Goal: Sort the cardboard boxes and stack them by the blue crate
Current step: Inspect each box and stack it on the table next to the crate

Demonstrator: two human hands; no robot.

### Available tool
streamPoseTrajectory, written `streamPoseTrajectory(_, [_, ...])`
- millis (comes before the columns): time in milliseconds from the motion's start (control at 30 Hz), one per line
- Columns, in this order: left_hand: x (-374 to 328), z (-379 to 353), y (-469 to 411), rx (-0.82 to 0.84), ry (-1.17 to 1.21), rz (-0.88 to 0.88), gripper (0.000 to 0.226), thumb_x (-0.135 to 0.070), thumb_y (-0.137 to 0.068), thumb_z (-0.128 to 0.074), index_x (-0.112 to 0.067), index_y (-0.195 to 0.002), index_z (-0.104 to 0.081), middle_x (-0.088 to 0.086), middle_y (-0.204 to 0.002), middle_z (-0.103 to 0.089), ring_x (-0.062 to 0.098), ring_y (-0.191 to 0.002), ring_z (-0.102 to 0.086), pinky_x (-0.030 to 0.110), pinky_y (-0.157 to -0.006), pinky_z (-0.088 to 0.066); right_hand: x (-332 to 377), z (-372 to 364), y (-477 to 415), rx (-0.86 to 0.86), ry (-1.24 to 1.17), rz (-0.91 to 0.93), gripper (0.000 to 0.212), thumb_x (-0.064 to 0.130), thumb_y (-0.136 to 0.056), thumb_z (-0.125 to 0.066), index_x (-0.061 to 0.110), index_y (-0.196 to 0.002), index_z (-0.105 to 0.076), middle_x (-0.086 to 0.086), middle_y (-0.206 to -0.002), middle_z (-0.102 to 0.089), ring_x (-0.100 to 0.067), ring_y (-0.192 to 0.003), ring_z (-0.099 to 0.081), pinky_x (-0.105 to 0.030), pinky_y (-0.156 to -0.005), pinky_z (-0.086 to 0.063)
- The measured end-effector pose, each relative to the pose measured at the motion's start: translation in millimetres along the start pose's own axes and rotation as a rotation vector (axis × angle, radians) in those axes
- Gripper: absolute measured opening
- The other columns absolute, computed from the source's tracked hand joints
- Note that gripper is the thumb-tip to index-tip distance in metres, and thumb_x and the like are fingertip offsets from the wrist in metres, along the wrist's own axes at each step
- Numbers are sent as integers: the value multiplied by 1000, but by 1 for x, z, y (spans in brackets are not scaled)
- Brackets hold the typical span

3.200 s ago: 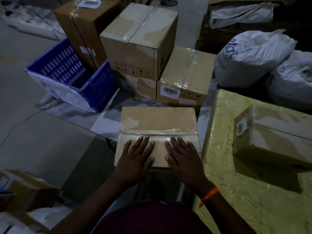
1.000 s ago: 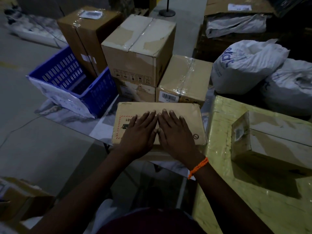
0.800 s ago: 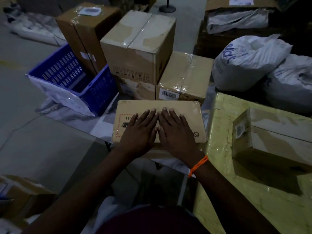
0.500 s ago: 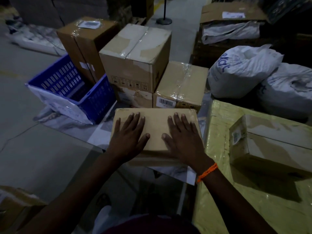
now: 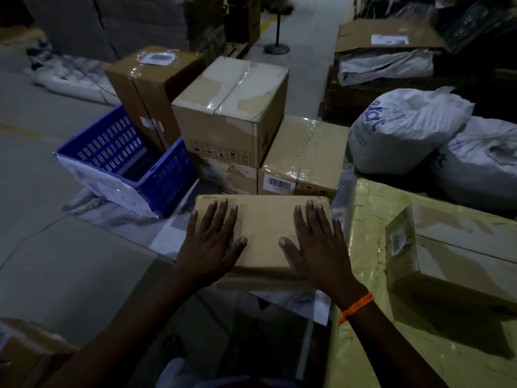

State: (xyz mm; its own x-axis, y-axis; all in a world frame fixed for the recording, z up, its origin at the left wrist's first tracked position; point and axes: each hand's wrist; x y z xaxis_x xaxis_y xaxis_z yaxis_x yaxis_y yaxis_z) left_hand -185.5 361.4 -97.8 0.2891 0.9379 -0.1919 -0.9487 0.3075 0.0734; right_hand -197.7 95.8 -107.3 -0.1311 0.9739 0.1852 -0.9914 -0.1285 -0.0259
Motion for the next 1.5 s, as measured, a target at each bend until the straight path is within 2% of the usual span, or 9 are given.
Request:
streamPoseTrajectory(133, [-2, -3, 0, -186, 175, 167, 95, -79, -91, -20, -23, -163, 5, 4, -170, 18, 22, -156, 18, 48, -124, 6, 4, 13, -1, -15, -281, -244, 104, 79, -92, -41, 21, -165, 6, -9, -173, 7, -28, -159, -3, -49, -124, -22])
streamPoseTrajectory(233, [-3, 4, -6, -227, 483, 406, 90, -61, -91, -62, -25, -160, -15, 7, -170, -10, 30, -154, -19, 56, -119, -29, -2, 22, -8, -35, -588, -404, 101, 64, -89, -66, 23, -164, -11, -9, -167, -27, -31, -146, -39, -47, -112, -43])
streamPoseTrajectory(400, [7, 18, -13, -210, 1052, 505, 31, -34, -96, -67, -30, -125, -54, -2, -114, -71, 15, -105, -71, 43, -85, -60, -17, 28, -14, -71, -987, -501, 63, 49, -81, -80, 27, -136, -58, 4, -120, -72, -17, -110, -68, -48, -99, -56])
streamPoseTrajectory(633, [12, 17, 7, -376, 1208, 600, 38, -41, -98, -62, -23, -130, -51, 2, -105, -71, 19, -93, -73, 29, -62, -56, -23, 31, 6, -224, -1129, -530, 38, 38, -93, -74, 21, -125, -64, 8, -108, -70, -13, -102, -68, -35, -86, -55])
streamPoseTrajectory(867, [17, 18, 27, -423, 1348, 681, 56, -79, -89, -47, -34, -116, -66, 5, -121, -66, 30, -109, -64, 53, -91, -53, -21, 38, 33, -103, -1324, -607, 44, 57, -98, -58, 19, -103, -79, -5, -97, -79, -24, -93, -76, -44, -85, -60])
streamPoseTrajectory(1167, [10, 18, 39, -379, 1387, 733, 37, -61, -93, -60, -34, -117, -63, 4, -126, -61, 27, -111, -61, 44, -82, -53, -16, 42, 43, -81, -1287, -661, 43, 34, -94, -64, -8, -103, -70, -26, -94, -71, -42, -91, -67, -52, -85, -53])
streamPoseTrajectory(1267, [14, 2, 49, -330, 1453, 752, 20, -33, -95, -65, -22, -112, -63, 11, -120, -62, 31, -106, -63, 39, -72, -50, -16, 36, 66, -82, -1367, -623, 21, 13, -95, -58, 9, -105, -77, -10, -86, -73, -21, -78, -67, -37, -72, -50])
streamPoseTrajectory(1367, [14, -17, 58, -309, 1462, 701, 18, -19, -95, -66, -18, -112, -65, 10, -113, -68, 27, -98, -69, 35, -68, -55, -21, 19, 82, -75, -1372, -610, 45, -6, -97, -52, 32, -104, -75, 8, -90, -79, -9, -80, -70, -30, -74, -55])
streamPoseTrajectory(1500, [18, -50, 69, -316, 1472, 758, 23, -2, -91, -66, -6, -113, -64, 13, -113, -69, 37, -110, -64, 31, -72, -53, -24, -7, 97, -90, -1333, -666, 48, -15, -90, -55, 15, -124, -71, 4, -103, -80, -13, -93, -75, -27, -72, -58])
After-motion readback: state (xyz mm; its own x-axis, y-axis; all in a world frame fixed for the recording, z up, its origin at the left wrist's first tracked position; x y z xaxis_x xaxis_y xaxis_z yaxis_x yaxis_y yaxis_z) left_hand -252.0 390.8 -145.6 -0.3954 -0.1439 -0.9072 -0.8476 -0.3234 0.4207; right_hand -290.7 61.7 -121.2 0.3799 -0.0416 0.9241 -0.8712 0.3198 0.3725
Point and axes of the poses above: each hand's wrist, its own y-axis away from the middle knuckle, its own z-axis out of the back of the hand, x = y × z
